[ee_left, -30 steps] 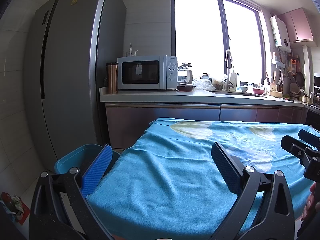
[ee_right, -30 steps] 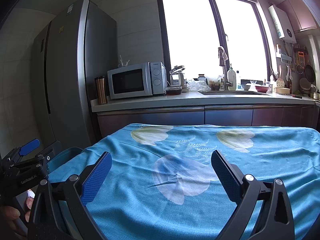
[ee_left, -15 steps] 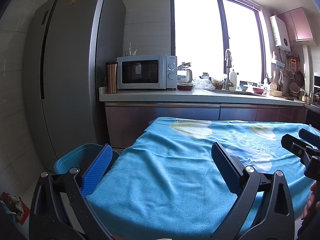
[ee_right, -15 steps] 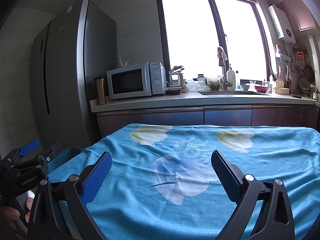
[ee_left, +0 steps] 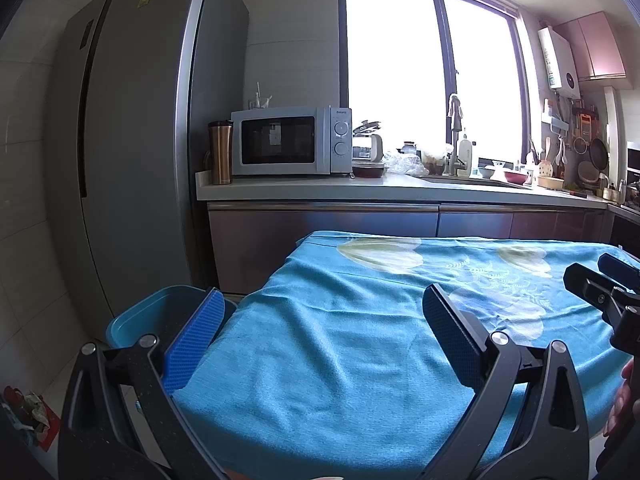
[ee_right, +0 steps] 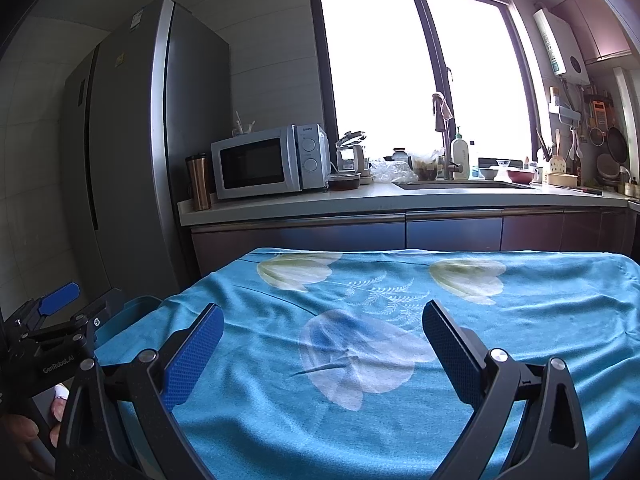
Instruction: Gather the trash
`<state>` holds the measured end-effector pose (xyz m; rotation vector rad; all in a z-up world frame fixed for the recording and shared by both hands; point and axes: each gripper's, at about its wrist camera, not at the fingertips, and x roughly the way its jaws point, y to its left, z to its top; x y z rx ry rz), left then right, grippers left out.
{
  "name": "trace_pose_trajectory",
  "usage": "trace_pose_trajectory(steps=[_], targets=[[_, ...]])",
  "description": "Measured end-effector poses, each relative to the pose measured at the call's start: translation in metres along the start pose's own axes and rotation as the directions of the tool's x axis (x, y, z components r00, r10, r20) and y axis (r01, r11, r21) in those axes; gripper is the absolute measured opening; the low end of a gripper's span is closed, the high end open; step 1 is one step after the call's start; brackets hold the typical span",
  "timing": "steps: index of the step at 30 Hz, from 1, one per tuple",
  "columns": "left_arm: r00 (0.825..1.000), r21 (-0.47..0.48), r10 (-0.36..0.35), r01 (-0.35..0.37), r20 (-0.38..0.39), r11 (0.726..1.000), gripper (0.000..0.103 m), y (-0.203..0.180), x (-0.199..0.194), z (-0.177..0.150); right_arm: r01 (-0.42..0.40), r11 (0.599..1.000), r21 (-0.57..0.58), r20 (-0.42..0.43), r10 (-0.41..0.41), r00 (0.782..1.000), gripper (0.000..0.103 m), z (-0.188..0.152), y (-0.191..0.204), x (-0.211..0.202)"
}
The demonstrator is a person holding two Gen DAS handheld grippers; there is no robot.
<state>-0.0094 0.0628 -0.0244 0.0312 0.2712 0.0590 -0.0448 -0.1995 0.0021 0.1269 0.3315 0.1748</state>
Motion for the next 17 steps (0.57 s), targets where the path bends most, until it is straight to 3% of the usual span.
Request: trace_pose_trajectory(steps=[10, 14, 17], targets=[[1.000, 0.014, -0.008, 0.008, -0.028, 1.000, 0.097, -0.005, 0.008, -0.001, 0.004, 1.000, 0.005, -0.008, -0.004, 1.000, 0.096, 0.000, -0.007, 0.004], [0.990, -0.003, -0.058, 0.058, -0.126, 0.998, 0.097, -0.005, 0.030, 0.001, 0.036, 0.999, 0.004, -0.028, -0.036, 0.999, 0.096, 0.002, -0.022, 0.005], [0.969, -0.043, -0.124, 0.118, -0.215, 0.992, 0.097, -0.003, 0.055, 0.005, 0.080, 0.997, 0.010, -0.075, -0.079, 0.994, 0.096, 0.005, -0.048, 0.009]])
